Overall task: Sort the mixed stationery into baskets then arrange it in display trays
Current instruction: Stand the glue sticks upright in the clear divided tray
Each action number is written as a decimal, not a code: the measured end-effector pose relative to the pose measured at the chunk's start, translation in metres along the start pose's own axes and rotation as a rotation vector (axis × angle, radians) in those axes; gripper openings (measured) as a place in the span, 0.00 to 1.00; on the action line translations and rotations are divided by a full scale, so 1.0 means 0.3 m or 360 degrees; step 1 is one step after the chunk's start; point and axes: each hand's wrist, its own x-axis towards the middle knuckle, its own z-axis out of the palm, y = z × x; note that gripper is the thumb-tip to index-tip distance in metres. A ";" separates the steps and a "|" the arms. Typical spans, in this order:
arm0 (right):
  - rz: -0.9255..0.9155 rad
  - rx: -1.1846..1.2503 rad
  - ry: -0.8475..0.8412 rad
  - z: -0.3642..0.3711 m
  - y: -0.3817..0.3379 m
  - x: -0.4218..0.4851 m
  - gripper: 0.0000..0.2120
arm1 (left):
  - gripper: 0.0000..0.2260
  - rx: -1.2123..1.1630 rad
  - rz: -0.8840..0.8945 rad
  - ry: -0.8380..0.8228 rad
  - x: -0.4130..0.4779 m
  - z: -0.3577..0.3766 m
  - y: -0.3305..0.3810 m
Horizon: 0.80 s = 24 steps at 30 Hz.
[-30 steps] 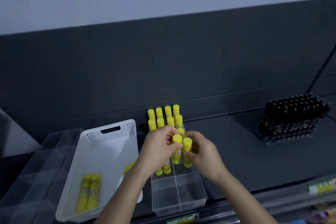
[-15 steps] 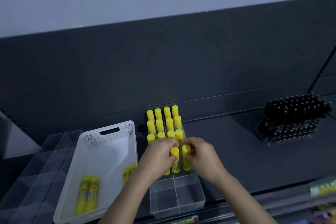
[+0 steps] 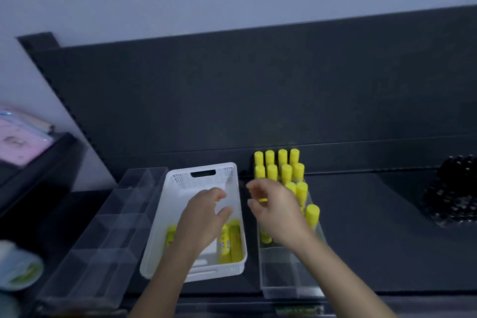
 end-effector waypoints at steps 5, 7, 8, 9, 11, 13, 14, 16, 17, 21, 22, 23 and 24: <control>0.0024 -0.0117 -0.0346 0.198 -0.034 -0.001 0.15 | 0.14 0.0520 -0.0368 -0.0320 -0.037 -0.026 -0.162; 0.0126 -0.0234 -0.0485 0.247 -0.032 -0.003 0.18 | 0.09 0.0592 -0.0477 -0.0379 -0.044 -0.020 -0.204; 0.0201 -0.0286 -0.0558 0.265 -0.030 -0.004 0.19 | 0.08 0.0581 -0.0510 -0.0386 -0.045 -0.011 -0.220; 0.0268 -0.0338 -0.0618 0.280 -0.028 -0.005 0.17 | 0.07 0.0567 -0.0520 -0.0385 -0.043 0.001 -0.233; 0.0353 -0.0492 -0.0717 0.301 -0.031 -0.002 0.10 | 0.09 0.0583 -0.0495 -0.0414 -0.034 0.027 -0.247; 0.0344 -0.0703 -0.0830 0.322 -0.041 0.006 0.10 | 0.15 0.0624 -0.0474 -0.0463 -0.028 0.044 -0.257; 0.0318 -0.0802 -0.0881 0.335 -0.046 0.013 0.11 | 0.18 0.0621 -0.0475 -0.0502 -0.024 0.048 -0.263; 0.0318 -0.0935 -0.0941 0.354 -0.050 0.026 0.12 | 0.24 0.0574 -0.0493 -0.0583 -0.018 0.053 -0.279; 0.0342 -0.0967 -0.0961 0.364 -0.047 0.032 0.13 | 0.25 0.0539 -0.0499 -0.0584 -0.017 0.054 -0.285; 0.0351 -0.1046 -0.1028 0.405 -0.027 0.037 0.14 | 0.21 0.0332 -0.0454 -0.0376 -0.012 0.047 -0.300; 0.0377 -0.1032 -0.1031 0.414 -0.024 0.036 0.16 | 0.21 0.0258 -0.0434 -0.0292 -0.011 0.040 -0.298; 0.0424 -0.0998 -0.1027 0.424 -0.019 0.038 0.18 | 0.19 0.0185 -0.0414 -0.0185 -0.010 0.031 -0.295; 0.0484 -0.0954 -0.1012 0.433 -0.010 0.040 0.21 | 0.18 0.0109 -0.0396 -0.0068 -0.008 0.021 -0.291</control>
